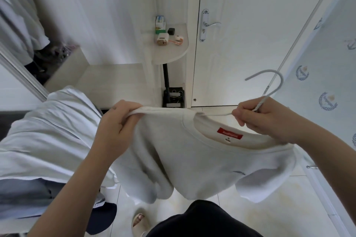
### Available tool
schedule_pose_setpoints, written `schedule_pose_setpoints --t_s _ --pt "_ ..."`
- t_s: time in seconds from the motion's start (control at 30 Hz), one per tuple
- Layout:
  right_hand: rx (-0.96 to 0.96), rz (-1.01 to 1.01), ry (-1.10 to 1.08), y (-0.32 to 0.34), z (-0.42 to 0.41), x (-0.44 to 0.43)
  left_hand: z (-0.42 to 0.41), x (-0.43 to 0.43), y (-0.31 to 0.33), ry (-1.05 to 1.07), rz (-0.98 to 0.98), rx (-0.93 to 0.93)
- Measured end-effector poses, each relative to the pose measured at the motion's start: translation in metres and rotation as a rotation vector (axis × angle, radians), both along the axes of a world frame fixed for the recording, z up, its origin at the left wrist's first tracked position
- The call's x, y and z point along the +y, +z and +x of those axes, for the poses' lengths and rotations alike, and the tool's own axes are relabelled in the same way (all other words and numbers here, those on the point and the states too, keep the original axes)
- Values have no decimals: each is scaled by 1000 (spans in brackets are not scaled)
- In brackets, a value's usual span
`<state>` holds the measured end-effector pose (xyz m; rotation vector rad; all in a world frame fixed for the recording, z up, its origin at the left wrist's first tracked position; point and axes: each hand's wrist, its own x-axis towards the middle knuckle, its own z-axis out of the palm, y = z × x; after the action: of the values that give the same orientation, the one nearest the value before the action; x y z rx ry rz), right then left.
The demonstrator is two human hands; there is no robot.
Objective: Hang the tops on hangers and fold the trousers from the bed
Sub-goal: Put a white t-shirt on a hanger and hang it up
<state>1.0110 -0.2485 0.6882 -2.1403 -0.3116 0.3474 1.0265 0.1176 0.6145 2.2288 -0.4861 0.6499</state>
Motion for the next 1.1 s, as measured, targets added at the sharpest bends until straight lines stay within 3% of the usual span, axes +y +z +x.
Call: schedule_pose_setpoints --t_s 0.13,0.3,0.43,0.73,0.83,1.0,1.1 --pt "-18 161 -10 -1 -4 9 5 12 13 -33 -28 72" --pt "-59 160 -14 -6 -7 27 -1 5 21 -112 103 223" --pt "-74 96 2 -6 -1 44 -3 -27 26 -171 321 159" --pt "-132 65 -12 -12 13 43 0 -40 15 -48 313 43" --pt "-143 -38 -8 -29 20 8 9 -27 16 29 246 28" --pt "176 -279 -28 -75 13 -62 23 9 24 111 178 13" --pt "108 -405 -141 -92 16 -78 31 19 26 73 196 9"
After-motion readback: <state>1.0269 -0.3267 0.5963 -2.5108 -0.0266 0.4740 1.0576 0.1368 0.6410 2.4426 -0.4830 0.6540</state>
